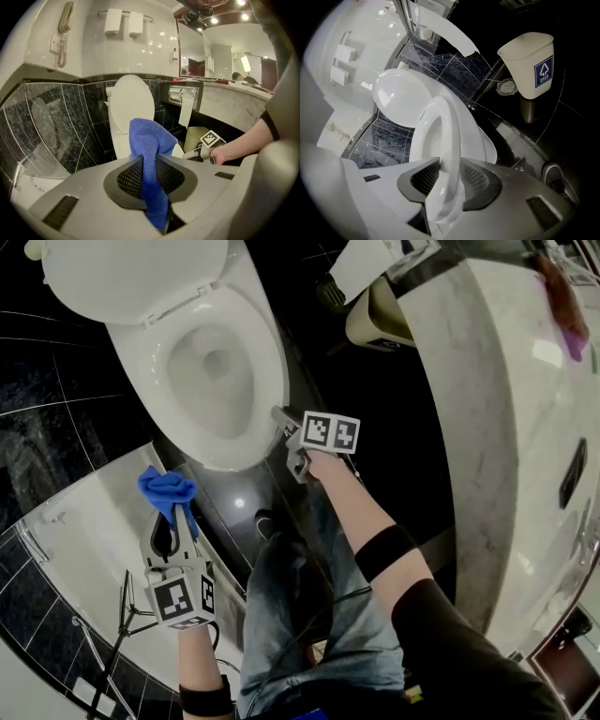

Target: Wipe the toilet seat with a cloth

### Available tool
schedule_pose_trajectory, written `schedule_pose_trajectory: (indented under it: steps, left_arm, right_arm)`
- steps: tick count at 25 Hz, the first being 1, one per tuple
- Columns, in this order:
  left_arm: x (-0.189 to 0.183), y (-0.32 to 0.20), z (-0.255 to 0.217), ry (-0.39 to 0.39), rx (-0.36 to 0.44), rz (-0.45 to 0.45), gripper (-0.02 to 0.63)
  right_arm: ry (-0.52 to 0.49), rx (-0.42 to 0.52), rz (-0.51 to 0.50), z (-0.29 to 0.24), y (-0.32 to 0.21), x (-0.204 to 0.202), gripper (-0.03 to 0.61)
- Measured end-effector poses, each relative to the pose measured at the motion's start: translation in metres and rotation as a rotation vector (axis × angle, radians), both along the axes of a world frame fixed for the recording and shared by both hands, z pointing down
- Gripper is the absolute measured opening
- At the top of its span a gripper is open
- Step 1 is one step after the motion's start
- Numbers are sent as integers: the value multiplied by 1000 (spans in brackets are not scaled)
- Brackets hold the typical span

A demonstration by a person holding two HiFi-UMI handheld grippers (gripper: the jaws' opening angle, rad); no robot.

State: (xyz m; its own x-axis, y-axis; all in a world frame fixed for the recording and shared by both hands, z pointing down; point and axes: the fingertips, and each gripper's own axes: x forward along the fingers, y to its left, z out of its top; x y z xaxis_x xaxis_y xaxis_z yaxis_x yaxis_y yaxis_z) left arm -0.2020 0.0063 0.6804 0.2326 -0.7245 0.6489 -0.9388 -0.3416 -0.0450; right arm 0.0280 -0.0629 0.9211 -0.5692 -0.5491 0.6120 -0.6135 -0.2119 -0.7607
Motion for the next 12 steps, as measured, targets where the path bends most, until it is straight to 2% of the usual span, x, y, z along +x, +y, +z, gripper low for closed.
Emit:
schedule_pose_trajectory:
  steps: [6, 12]
  left_arm:
    - [-2, 0, 11, 8, -21, -10, 64]
    - [-1, 4, 19, 12, -29, -8, 64]
  right_arm:
    - [-37, -33, 77, 0, -1, 3, 137]
    - [-70, -62, 85, -3, -1, 3, 132]
